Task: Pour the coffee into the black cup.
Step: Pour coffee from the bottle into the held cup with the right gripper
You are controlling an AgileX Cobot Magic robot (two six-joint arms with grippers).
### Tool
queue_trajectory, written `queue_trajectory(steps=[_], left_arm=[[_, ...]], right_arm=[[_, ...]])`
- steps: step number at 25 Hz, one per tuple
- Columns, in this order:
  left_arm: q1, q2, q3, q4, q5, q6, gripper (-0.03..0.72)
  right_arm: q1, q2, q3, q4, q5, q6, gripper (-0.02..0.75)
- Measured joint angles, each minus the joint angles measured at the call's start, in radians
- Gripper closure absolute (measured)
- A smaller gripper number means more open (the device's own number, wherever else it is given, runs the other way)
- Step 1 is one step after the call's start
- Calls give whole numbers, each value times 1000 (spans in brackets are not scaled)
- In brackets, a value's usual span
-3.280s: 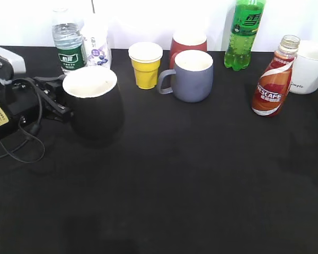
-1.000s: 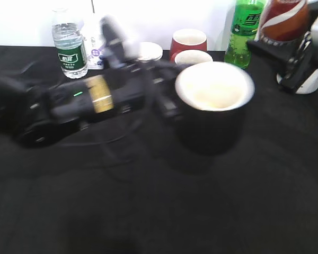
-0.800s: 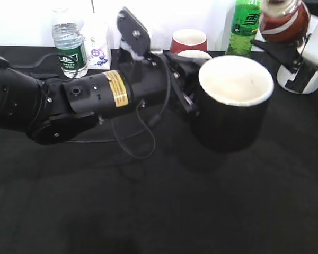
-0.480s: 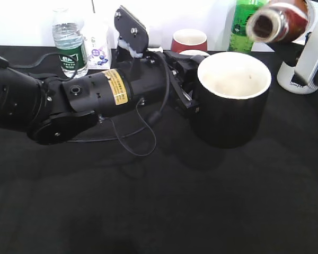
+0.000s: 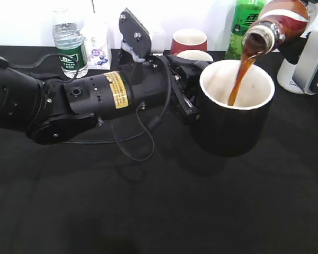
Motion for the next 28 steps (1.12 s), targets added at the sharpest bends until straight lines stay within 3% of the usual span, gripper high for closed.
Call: queue_trajectory(steps=[14,28], left_arm=[[0,1,0,1,1,1,641],[0,1,0,0,25,-44,641]], right_arm=[[0,0,0,108,-1,-182,210],[0,-2,-1,119,-5,-227,210]])
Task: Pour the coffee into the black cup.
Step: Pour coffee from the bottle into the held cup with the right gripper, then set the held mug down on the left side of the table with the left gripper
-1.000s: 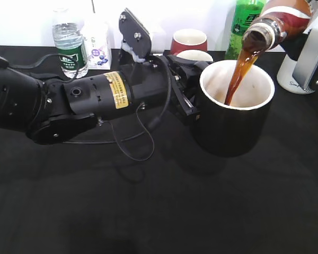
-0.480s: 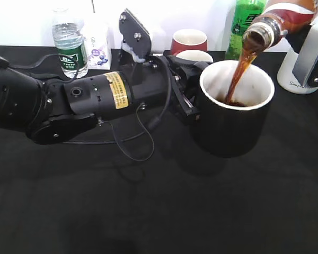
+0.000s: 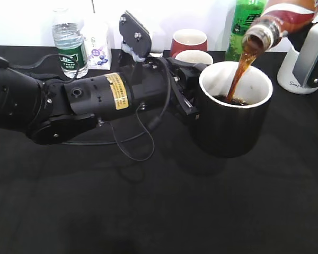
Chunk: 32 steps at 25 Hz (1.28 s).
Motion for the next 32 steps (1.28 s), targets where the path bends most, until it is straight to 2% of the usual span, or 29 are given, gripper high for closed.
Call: queue_trajectory(steps=[2,5,9,12,13,14,18,21,24,27,32], left_arm=[[0,0,0,-31,3,0,641],[1,0,0,-101,6,-1,641],[3,0,0,-91,-3,-2,641],[66,0,3,-56,-10,-2,641],[109,-9,20,-46,-14,-2,641],[146,-24,45,-44,-17,-2,641],[351,-60,168,-46,-157,5,641],[452,-60,223,-94,-169,105,641],[484,-54,229,-237,-174,212,641],[486,38,229,-362,-243,247,641],[486,204,118,-401,-250,285,641]], right_arm=[[0,0,-1,-27,-1,123,210],[0,0,-1,-163,-3,362,210],[0,0,2,-176,-5,791,210],[0,0,2,-176,-4,1282,210],[0,0,2,-176,-4,1450,210],[0,0,2,-176,-4,1539,210],[0,0,2,-157,-4,1608,210],[0,0,2,-149,-4,1613,210],[0,0,2,-149,-4,1614,211],[0,0,2,-148,-4,1615,211],[0,0,2,-148,-4,1615,210]])
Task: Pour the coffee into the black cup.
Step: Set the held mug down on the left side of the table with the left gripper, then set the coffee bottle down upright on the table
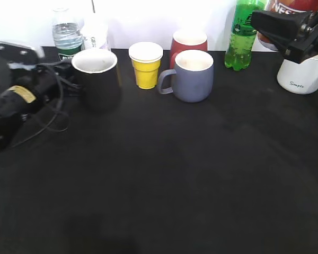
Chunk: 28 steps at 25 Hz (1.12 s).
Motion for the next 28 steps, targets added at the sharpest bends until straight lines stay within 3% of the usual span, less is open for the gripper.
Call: queue_trajectory(steps=[8,9,12,20,22,25,28], left_arm=[[0,76,-28,-31,-29,1,635],[0,76,-28,-31,-35,-3,611],[0,76,-5,-31,-65,-11,435],[0,-60,228,-53,-77,-15,410],[0,-148,305,-41,-77,-16,410],[0,-258,381,61,-78,-30,410],[-1,-348,409,136,-72,-39,410]], right_arm=[[0,0,0,0,0,1,211],[0,0,0,0,0,1,211],[0,0,0,0,0,1,210],[0,0,0,1,2,1,211],[0,4,0,11,63,1,211],[0,128,0,52,92,-3,210],[0,335,0,235,57,-182,210]])
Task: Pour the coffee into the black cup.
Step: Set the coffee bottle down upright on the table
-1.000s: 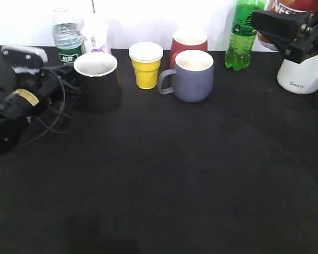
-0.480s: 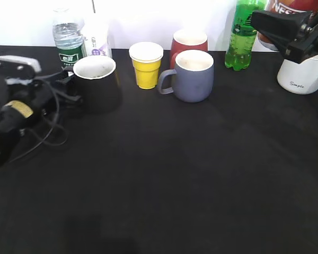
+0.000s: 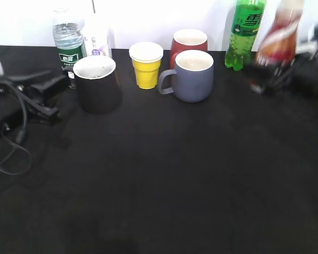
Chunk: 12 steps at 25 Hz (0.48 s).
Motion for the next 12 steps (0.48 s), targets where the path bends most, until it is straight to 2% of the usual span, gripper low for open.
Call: queue_trajectory(steps=[4,12], left_arm=[[0,-28,0,15,13,-1,410],[0,-28,0,59,22,-1,410]], right_arm=[[0,140,0,112,-101,-146,210],[0,323,-1,171,-287,-254,210]])
